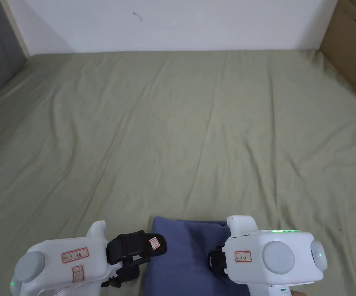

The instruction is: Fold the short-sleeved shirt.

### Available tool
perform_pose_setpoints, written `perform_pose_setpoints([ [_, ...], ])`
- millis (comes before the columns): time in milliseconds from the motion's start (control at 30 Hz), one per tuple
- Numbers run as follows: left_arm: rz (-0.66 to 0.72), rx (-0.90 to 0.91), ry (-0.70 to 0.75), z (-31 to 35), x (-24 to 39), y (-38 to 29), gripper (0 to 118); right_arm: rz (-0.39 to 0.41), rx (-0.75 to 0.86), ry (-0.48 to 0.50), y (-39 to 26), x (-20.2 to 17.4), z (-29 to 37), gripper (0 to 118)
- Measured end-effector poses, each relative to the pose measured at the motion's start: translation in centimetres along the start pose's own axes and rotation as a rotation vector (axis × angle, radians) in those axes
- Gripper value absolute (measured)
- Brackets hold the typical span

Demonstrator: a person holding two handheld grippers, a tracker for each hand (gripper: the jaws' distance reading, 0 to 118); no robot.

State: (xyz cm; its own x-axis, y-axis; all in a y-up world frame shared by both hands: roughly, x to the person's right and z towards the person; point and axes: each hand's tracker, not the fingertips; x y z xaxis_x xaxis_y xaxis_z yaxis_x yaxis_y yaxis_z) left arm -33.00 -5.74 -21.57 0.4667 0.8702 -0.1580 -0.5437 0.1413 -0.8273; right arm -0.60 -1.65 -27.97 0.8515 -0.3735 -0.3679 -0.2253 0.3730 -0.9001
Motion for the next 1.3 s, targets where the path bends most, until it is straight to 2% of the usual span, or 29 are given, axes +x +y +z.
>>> perform_pose_setpoints([
  [67, 0.032, -0.026, -0.006, -0.8, -0.8, 0.1, 118, -0.004, -0.001, 0.003, 0.0, 0.1, 0.1, 0],
  [200, 0.083, -0.052, -0.132, -2.8, -1.5, 0.3, 118, -0.039, -0.005, 0.034, 0.1, 1.0, 0.1, 0],
  [267, 0.083, -0.048, -0.118, -3.6, -1.4, 0.3, 115, -0.060, -0.004, 0.047, 0.0, 1.2, 0.1, 0],
  [300, 0.083, -0.041, -0.115, -3.8, -1.2, 0.2, 107, -0.063, -0.003, 0.048, 0.0, 1.2, 0.2, 0],
  [333, 0.079, -0.037, -0.109, -4.0, -1.2, 0.1, 71, -0.067, -0.003, 0.050, 0.0, 1.3, 0.2, 0],
  [367, 0.057, -0.053, -0.010, -4.5, -1.3, 0.1, 35, -0.071, -0.003, 0.047, 0.0, 1.3, 0.3, 0],
  [400, 0.005, -0.064, 0.093, -5.2, -1.4, -0.2, 28, -0.070, -0.006, 0.044, 0.1, 1.3, 0.3, 0],
  [467, 0.014, -0.047, -0.041, -4.4, -1.7, -0.2, 27, -0.077, -0.012, 0.043, 0.3, 1.4, 0.6, 0],
  [533, 0.007, -0.059, -0.014, -3.8, -1.5, 0.1, 27, -0.084, -0.008, 0.029, 0.6, 1.2, 1.3, 0],
  [567, -0.048, -0.074, 0.034, -3.5, -1.1, 0.4, 27, -0.081, 0.001, 0.016, 0.8, 1.0, 1.7, 0],
  [600, -0.034, -0.068, 0.086, -2.8, -0.7, 0.9, 27, -0.077, 0.012, 0.004, 1.1, 0.8, 2.2, 0],
  [667, -0.030, -0.070, 0.101, -1.7, -0.1, 2.0, 27, -0.078, 0.028, 0.011, 1.5, 0.7, 2.9, 0],
  [733, -0.129, -0.037, 0.157, 0.1, 0.5, 3.4, 26, -0.078, 0.039, -0.003, 2.0, 0.6, 3.3, 0],
  [867, -0.217, -0.020, 0.310, 5.7, 0.1, 7.8, 26, -0.075, 0.046, -0.053, 2.6, 0.7, 3.4, 0],
  [967, -0.278, 0.002, 0.502, 11.0, -1.0, 11.9, 26, -0.113, 0.045, -0.045, 2.8, 1.1, 3.0, 0],
  [1100, -0.300, 0.071, 0.882, 18.2, -2.8, 16.5, 26, -0.112, 0.022, -0.048, 3.0, 0.9, 2.2, 0],
  [1200, -0.326, 0.033, 1.181, 21.3, -4.7, 18.9, 26, -0.108, 0.002, -0.052, 3.2, 0.6, 1.3, 0],
  [1300, -0.402, 0.037, 1.390, 22.8, -6.3, 19.6, 27, -0.111, -0.018, -0.033, 3.5, 0.3, 0.4, 0],
])
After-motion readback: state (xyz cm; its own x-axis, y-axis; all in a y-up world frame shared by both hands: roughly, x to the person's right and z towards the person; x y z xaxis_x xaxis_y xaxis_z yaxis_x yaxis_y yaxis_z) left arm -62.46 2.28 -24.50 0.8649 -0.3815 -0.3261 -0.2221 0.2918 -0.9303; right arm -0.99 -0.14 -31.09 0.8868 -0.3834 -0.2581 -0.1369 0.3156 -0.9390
